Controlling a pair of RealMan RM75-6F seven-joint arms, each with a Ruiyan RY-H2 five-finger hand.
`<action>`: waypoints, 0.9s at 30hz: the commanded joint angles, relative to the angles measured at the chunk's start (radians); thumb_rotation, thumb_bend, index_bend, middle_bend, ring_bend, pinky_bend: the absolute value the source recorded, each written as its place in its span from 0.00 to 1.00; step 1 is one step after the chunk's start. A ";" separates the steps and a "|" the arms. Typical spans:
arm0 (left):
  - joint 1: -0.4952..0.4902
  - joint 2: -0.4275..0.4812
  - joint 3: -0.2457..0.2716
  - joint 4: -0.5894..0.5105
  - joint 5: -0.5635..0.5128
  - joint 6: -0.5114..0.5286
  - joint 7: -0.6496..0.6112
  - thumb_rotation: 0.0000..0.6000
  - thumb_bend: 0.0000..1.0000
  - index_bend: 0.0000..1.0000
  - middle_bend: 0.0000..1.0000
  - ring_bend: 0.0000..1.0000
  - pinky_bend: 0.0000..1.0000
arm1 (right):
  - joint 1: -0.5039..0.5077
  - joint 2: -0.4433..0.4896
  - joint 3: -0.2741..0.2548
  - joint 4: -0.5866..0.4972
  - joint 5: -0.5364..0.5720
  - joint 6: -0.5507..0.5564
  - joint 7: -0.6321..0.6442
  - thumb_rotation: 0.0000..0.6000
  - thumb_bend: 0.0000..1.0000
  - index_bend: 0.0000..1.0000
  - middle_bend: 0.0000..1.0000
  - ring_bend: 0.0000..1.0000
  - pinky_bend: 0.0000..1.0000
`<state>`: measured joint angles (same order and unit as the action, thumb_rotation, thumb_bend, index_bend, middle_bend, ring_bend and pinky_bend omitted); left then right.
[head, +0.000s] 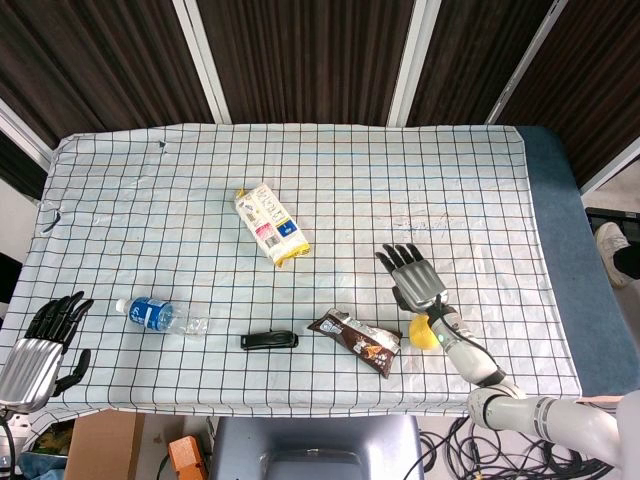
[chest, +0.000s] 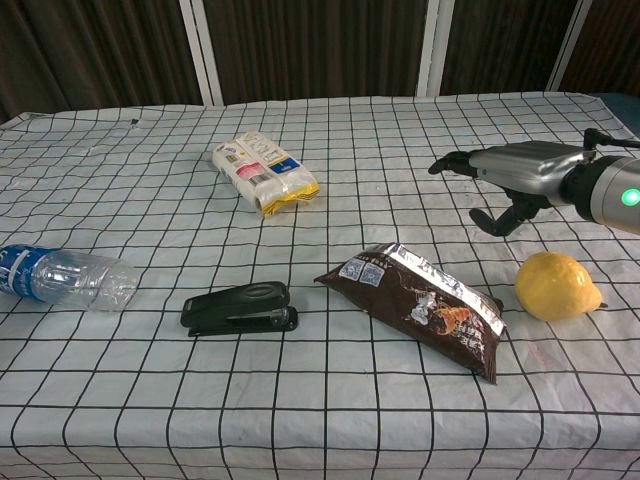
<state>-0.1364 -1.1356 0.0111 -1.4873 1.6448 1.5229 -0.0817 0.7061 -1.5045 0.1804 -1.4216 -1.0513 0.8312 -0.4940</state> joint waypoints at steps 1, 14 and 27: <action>0.001 0.000 0.000 0.001 0.002 0.003 -0.002 1.00 0.51 0.00 0.00 0.00 0.09 | 0.004 0.003 -0.004 0.000 -0.002 0.002 0.011 1.00 0.56 0.06 0.00 0.00 0.00; -0.002 0.000 0.000 0.004 0.005 0.004 -0.008 1.00 0.51 0.00 0.00 0.00 0.09 | -0.020 0.062 -0.056 -0.007 -0.037 0.049 0.034 1.00 0.59 0.13 0.00 0.00 0.00; 0.004 0.000 0.004 0.006 0.015 0.018 -0.012 1.00 0.51 0.00 0.00 0.00 0.09 | -0.070 0.077 -0.112 0.120 -0.090 0.025 0.170 1.00 0.68 0.16 0.00 0.00 0.00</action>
<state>-0.1320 -1.1358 0.0150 -1.4815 1.6597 1.5414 -0.0942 0.6388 -1.4208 0.0760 -1.3189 -1.1350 0.8660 -0.3353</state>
